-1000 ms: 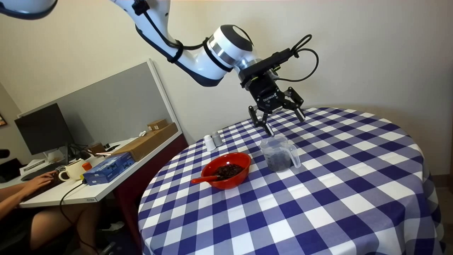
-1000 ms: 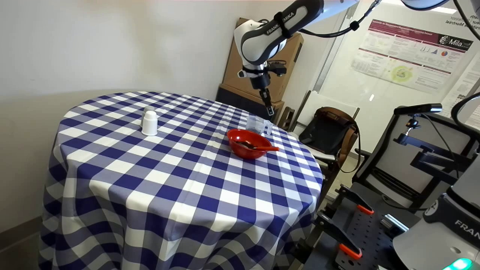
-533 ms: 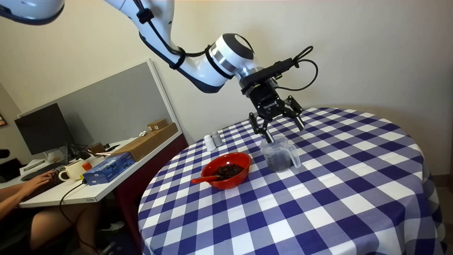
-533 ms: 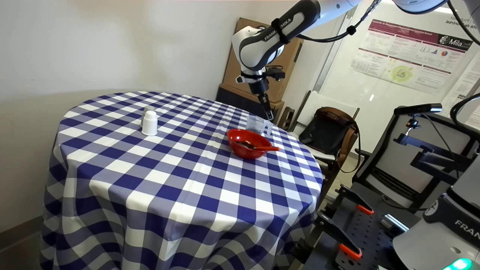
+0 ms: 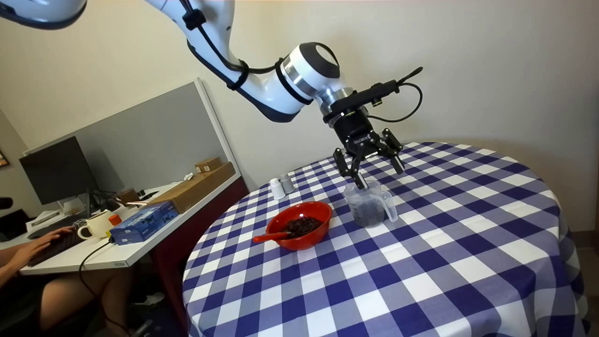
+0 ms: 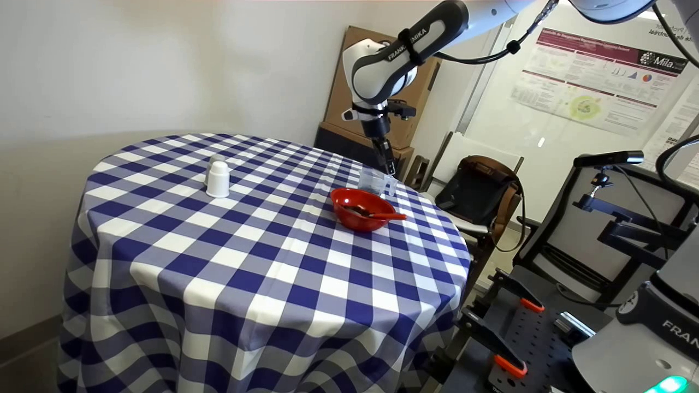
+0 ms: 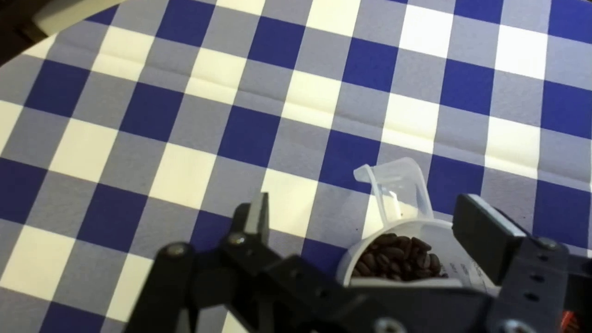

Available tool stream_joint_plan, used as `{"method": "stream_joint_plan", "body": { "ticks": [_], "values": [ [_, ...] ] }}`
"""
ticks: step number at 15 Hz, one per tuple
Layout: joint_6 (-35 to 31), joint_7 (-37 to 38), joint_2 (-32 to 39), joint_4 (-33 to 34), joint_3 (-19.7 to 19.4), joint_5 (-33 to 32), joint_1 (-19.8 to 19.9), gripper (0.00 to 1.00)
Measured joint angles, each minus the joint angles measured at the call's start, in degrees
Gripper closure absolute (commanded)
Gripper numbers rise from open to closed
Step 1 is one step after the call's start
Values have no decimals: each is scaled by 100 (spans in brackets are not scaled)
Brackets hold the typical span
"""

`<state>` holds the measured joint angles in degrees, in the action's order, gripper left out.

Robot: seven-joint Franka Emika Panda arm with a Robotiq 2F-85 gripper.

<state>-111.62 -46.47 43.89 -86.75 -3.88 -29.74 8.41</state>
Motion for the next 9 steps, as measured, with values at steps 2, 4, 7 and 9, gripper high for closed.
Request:
{"method": "stream_joint_plan", "body": {
  "ticks": [2, 4, 7, 9],
  "values": [
    [-115, -175, -5, -30, 37, 105, 47, 0],
    [-230, -305, -43, -103, 57, 209, 74, 0],
    [-410, -419, -166, -277, 70, 385, 111, 0],
    [-516, -480, -307, -437, 71, 479, 149, 0]
  ]
}}
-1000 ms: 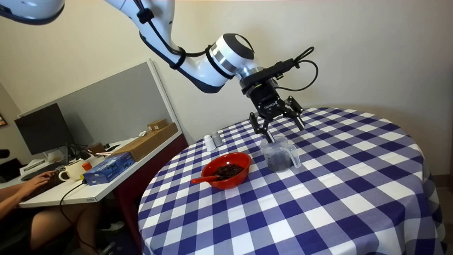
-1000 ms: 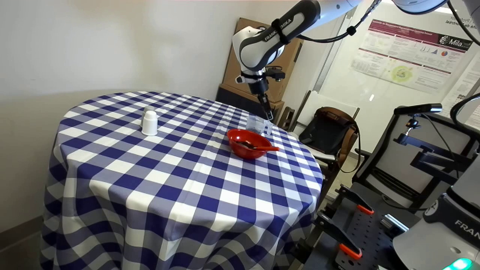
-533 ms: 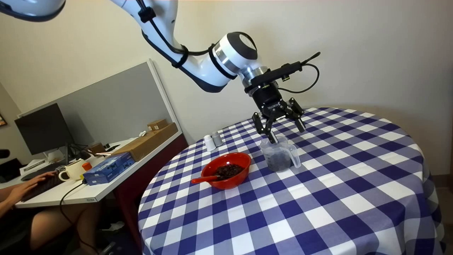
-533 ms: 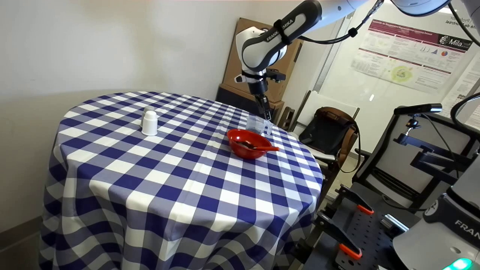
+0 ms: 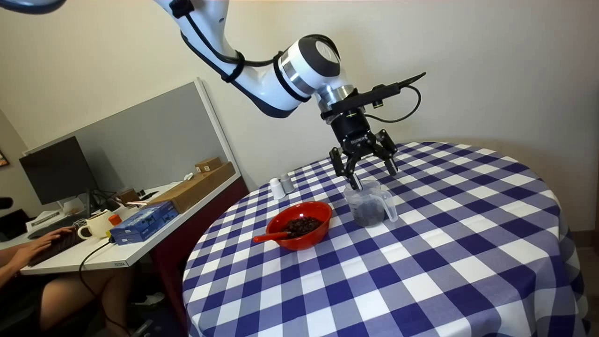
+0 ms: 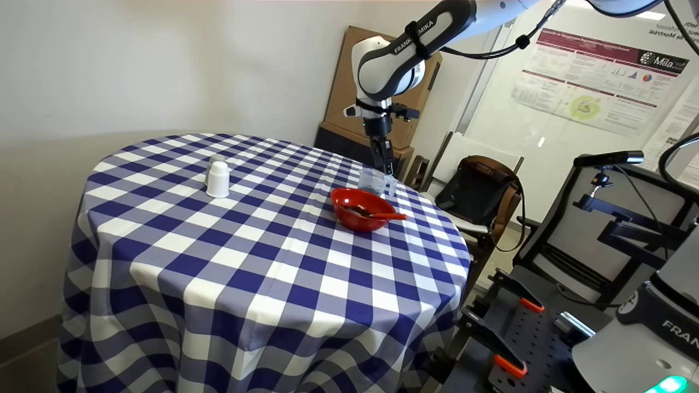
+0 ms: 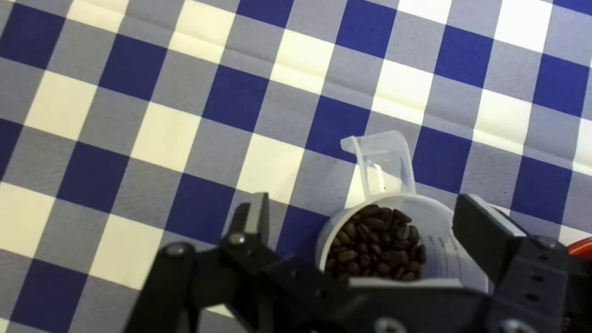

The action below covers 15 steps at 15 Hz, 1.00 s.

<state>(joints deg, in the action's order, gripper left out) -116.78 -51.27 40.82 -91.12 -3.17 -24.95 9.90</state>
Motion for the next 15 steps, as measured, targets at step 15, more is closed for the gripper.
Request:
{"method": "stream_joint_plan", "body": {
  "ticks": [15],
  "values": [
    [-622, -386, -650, -909, -4, 156, 216, 0]
  ]
}}
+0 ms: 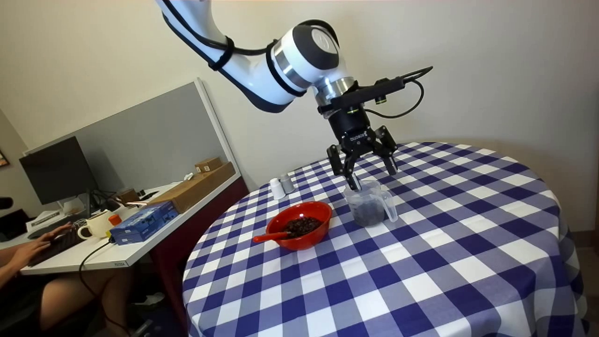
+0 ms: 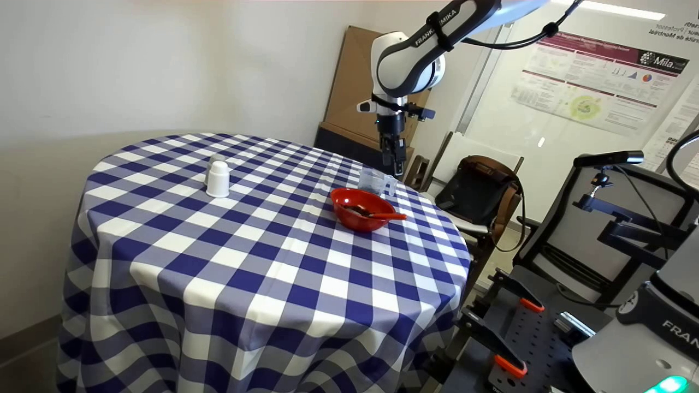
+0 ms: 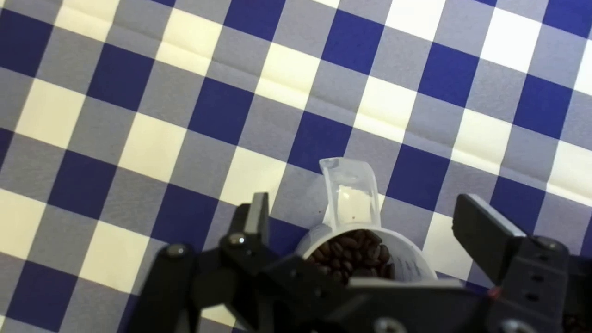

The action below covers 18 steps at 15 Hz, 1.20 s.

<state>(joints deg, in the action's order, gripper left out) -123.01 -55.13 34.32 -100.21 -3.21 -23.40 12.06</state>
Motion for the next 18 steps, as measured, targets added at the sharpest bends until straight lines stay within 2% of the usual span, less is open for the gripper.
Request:
{"method": "stream_joint_plan", "body": {
  "ticks": [9, 10, 11, 13, 14, 18],
  "values": [
    [-49, -161, 199, 79, -22, -1, 0, 0],
    [-49, -166, 233, 97, -31, -1, 1, 4],
    [-49, -170, 266, 118, -42, -1, 1, 26],
    [-49, -180, 337, 178, -63, -1, 8, 31],
    [-49, -188, 370, 206, -69, -1, 14, 36],
    [-49, -210, 477, 297, -77, -1, 28, 67]
  ]
}}
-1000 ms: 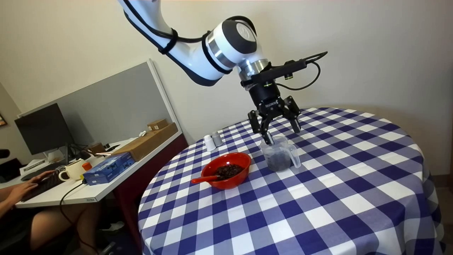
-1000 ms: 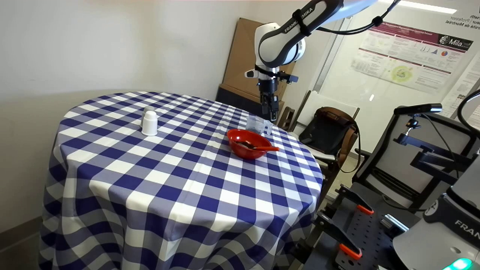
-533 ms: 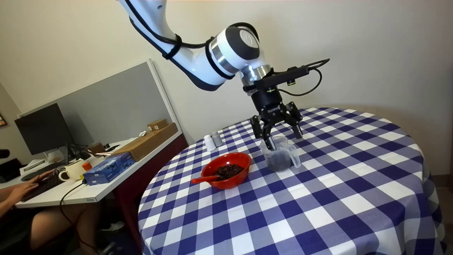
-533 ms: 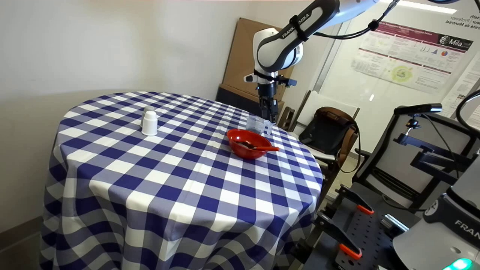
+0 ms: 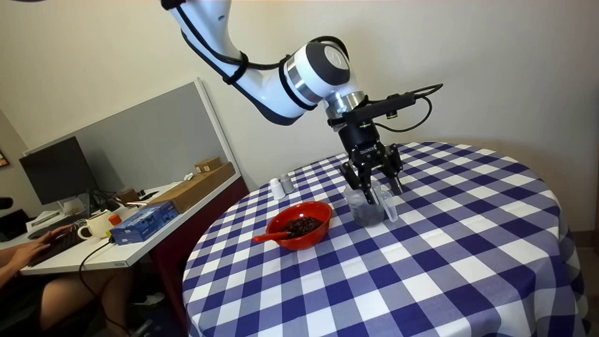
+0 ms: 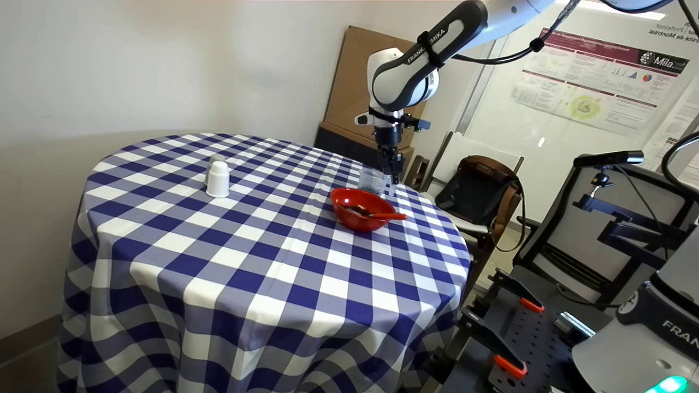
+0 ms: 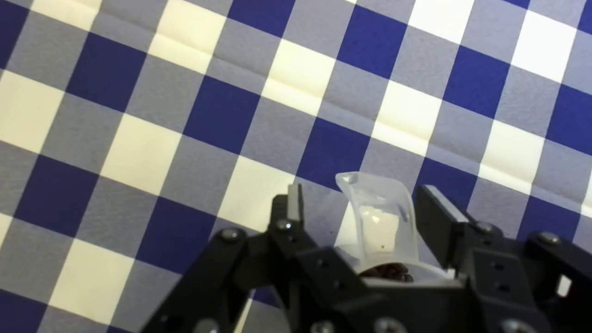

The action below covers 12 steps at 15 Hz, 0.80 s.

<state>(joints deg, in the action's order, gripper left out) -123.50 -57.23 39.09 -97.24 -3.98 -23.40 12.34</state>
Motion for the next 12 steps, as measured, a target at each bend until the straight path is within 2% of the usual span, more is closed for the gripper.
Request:
{"method": "stream_joint_plan", "body": {
  "ticks": [2, 4, 5, 12],
  "values": [
    [0, -11, 42, 34, 0, 0, -1, 83],
    [0, -25, 60, 55, 2, 0, -4, 94],
    [0, -27, 60, 58, 4, 0, -7, 88],
    [1, -32, -17, 96, 26, -67, -142, 88]
  ]
}}
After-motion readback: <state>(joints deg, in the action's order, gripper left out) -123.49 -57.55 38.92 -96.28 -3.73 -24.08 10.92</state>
